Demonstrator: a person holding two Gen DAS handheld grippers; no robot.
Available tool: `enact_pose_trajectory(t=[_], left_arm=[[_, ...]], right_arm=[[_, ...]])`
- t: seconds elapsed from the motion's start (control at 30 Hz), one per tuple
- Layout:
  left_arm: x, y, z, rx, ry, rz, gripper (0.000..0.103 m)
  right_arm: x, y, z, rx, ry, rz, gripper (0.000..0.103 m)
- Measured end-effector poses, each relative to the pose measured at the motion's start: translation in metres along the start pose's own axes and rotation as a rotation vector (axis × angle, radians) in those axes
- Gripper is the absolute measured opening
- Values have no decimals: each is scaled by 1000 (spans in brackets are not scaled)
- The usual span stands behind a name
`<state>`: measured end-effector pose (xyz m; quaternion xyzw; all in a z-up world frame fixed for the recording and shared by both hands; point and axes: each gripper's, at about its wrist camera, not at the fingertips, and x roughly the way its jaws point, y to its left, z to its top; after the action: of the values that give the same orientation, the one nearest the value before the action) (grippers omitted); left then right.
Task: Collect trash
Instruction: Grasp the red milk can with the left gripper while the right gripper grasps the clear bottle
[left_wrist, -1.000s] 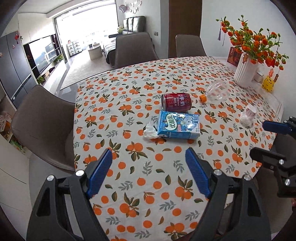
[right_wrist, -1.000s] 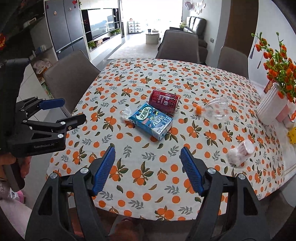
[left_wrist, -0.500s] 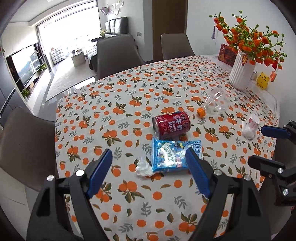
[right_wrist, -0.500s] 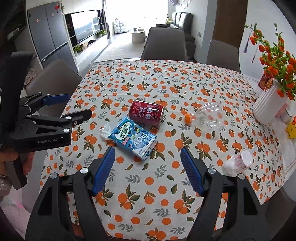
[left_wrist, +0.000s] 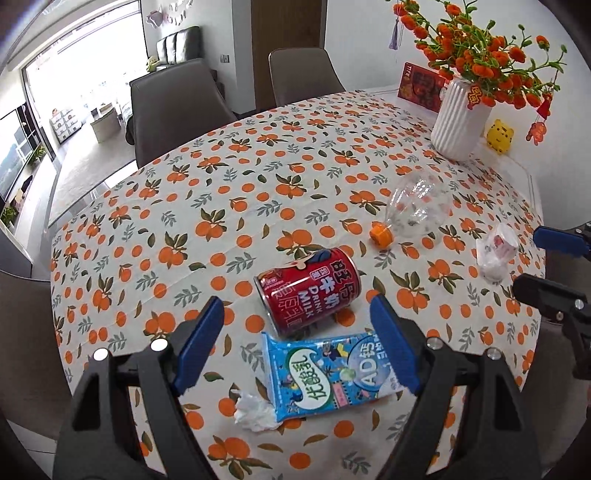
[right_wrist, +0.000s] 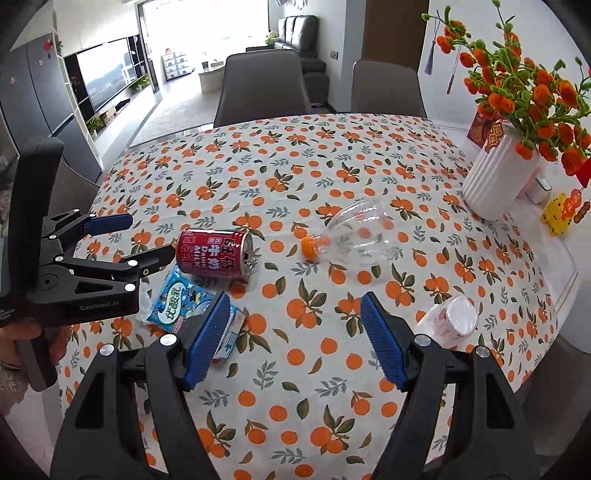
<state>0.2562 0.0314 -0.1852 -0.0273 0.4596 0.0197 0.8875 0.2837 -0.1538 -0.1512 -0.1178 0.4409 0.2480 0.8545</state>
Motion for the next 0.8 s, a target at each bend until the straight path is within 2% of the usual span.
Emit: enact_pose_trajectory(t=[0.17,0.27,0.4,0.57,0.8], left_arm=[[29,-11,11,-89,37,17,86],[45,-14,15,-180,51,55,91],[62,-14,17,-259,59,120,91],[82,-18,20,-286,69,207,91],[80,-17,21,-324,51,302,91]], right_arm=[[13,-18,14,-4,-4,15,70],[20,-25,20,-19,-4,37,70],[30,-37,25,-35,-3,63,70],[51,-58,32,-61,16,76,70],[92,-81,52,-134,45,93,70]])
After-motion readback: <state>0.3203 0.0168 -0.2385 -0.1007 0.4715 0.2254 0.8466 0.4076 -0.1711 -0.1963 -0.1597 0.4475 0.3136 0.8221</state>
